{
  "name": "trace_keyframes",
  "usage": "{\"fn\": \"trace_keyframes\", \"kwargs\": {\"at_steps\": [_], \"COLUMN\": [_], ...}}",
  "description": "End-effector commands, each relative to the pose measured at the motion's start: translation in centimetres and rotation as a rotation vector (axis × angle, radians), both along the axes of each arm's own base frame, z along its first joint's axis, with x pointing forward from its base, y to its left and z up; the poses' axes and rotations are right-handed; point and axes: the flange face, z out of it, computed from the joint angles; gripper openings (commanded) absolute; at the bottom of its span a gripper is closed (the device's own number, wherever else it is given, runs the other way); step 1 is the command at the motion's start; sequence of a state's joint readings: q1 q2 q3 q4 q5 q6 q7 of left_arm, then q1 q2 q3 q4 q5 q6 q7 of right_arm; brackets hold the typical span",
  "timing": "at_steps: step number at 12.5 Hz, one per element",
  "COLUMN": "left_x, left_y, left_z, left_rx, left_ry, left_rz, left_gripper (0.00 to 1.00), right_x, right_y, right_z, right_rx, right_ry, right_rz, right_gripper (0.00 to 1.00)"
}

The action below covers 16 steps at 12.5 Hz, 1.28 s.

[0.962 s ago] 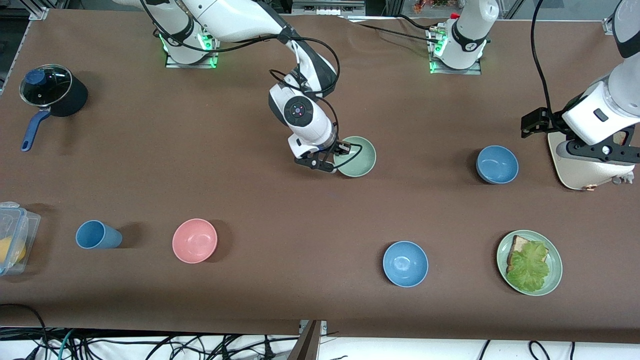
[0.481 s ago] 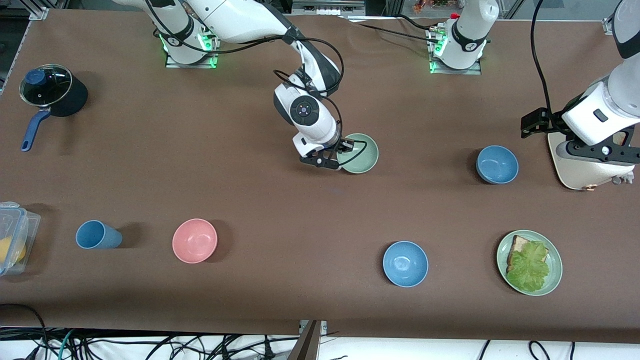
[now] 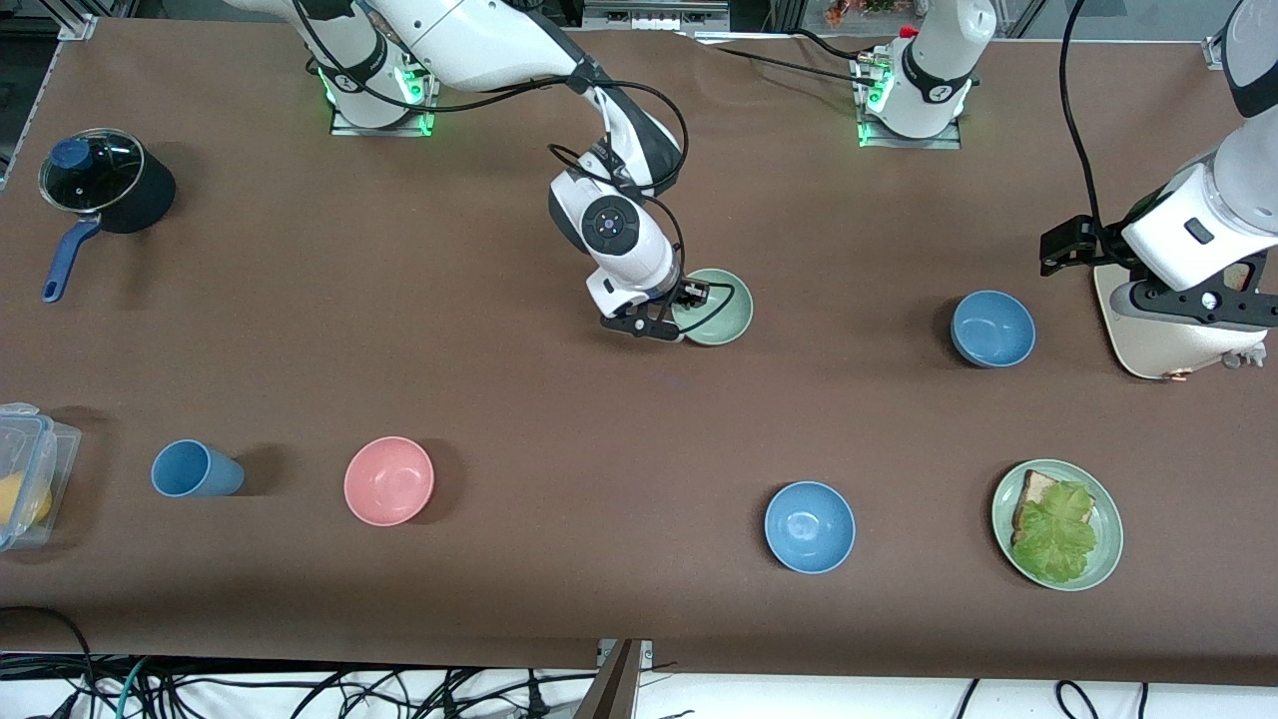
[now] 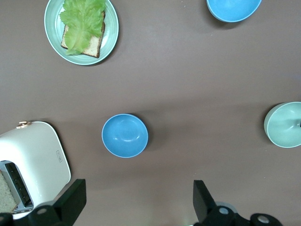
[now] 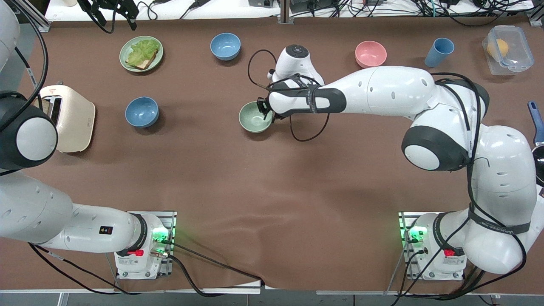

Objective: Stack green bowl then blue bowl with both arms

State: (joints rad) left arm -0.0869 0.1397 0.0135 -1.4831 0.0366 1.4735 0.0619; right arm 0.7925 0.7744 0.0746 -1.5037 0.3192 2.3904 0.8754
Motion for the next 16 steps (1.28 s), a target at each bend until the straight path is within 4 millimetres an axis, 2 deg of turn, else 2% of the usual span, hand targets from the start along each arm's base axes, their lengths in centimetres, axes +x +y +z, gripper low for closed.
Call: {"fn": "trace_keyframes", "kwargs": {"at_steps": [1, 3, 5, 6, 8, 9, 11, 12, 14, 15, 16], "left_x": [0.5, 0.5, 0.5, 0.5, 0.5, 0.5, 0.5, 0.5, 0.5, 0.5, 0.5], "left_y": [0.1, 0.1, 0.1, 0.1, 0.1, 0.1, 0.1, 0.1, 0.1, 0.1, 0.1], "left_z": [0.2, 0.2, 0.2, 0.2, 0.2, 0.2, 0.2, 0.2, 0.2, 0.2, 0.2], "left_rx": [0.029, 0.028, 0.028, 0.028, 0.028, 0.028, 0.028, 0.028, 0.028, 0.028, 0.028], "left_ry": [-0.009, -0.009, -0.009, -0.009, -0.009, -0.009, -0.009, -0.009, -0.009, -0.009, -0.009], "left_rz": [-0.001, -0.001, -0.001, -0.001, -0.001, -0.001, -0.001, -0.001, 0.001, -0.001, -0.001], "left_gripper": [1.0, 1.0, 1.0, 1.0, 1.0, 1.0, 1.0, 1.0, 1.0, 1.0, 1.0], "right_x": [2.3, 4.5, 7.5, 9.4, 13.4, 14.7, 17.9, 19.2, 20.9, 21.1, 21.2], "right_y": [0.3, -1.0, -4.4, -6.9, -13.5, -16.5, -23.5, -27.7, -35.5, -39.3, -41.8], "right_z": [3.7, 6.5, 9.0, 11.0, 14.2, 14.8, 14.5, 15.9, 16.9, 18.8, 19.9], "right_rx": [0.032, -0.015, -0.09, -0.084, -0.077, -0.088, -0.099, -0.103, -0.129, -0.144, -0.167], "right_ry": [-0.031, -0.044, -0.072, -0.09, -0.097, -0.081, -0.06, -0.059, -0.036, -0.031, -0.024], "right_rz": [0.009, 0.063, 0.168, 0.201, 0.249, 0.271, 0.314, 0.321, 0.352, 0.341, 0.31], "right_gripper": [1.0, 1.0, 1.0, 1.0, 1.0, 1.0, 1.0, 1.0, 1.0, 1.0, 1.0]}}
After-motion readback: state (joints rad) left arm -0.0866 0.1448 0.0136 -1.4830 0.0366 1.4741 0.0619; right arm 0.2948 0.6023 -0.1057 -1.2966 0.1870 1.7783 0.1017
